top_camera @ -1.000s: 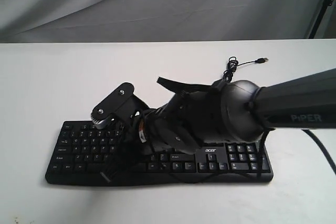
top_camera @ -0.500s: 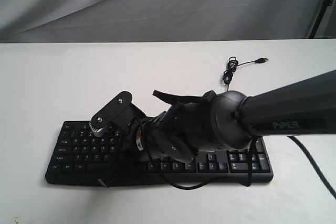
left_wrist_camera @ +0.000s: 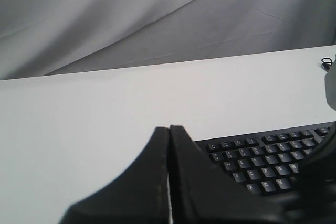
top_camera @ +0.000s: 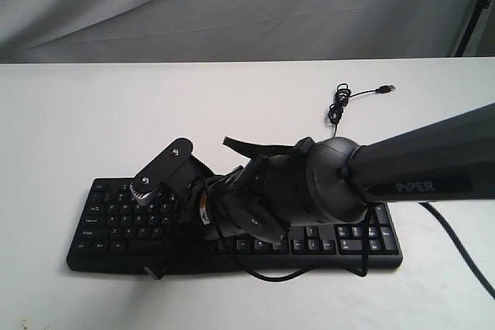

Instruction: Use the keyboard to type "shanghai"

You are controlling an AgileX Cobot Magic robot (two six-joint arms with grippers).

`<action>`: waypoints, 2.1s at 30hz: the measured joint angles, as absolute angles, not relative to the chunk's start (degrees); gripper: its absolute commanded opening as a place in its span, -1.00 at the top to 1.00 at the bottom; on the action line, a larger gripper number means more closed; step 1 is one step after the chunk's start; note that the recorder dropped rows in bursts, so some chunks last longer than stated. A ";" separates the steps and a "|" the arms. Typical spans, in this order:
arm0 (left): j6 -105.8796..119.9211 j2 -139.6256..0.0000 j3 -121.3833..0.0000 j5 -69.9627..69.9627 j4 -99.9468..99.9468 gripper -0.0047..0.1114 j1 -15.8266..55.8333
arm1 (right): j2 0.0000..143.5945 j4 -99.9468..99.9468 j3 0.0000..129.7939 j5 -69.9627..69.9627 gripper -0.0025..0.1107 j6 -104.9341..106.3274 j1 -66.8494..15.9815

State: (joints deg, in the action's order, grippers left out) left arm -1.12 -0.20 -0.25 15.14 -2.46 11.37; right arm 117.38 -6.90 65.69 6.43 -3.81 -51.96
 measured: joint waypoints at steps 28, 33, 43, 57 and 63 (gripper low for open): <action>-1.12 -0.20 -0.25 15.14 -2.46 0.92 11.37 | 121.16 -6.90 73.73 10.35 0.96 -1.95 -52.97; -1.12 -0.20 -0.25 15.14 -2.46 0.92 11.37 | 121.16 -6.90 73.73 10.35 0.96 -1.95 -52.97; -1.12 -0.20 -0.25 15.14 -2.46 0.92 11.37 | 122.25 -7.02 73.73 9.72 0.96 -1.83 -52.50; -1.12 -0.20 -0.25 15.14 -2.46 0.92 11.37 | 122.35 -7.02 73.84 9.36 0.96 -1.70 -52.36; -1.12 -0.20 -0.25 15.14 -2.46 0.92 11.37 | 121.34 -7.43 73.84 10.49 0.96 -1.55 -52.36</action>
State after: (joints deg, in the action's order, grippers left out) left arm -1.12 -0.20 -0.25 15.14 -2.46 11.37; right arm 121.34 -7.43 73.84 10.49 -1.55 -52.36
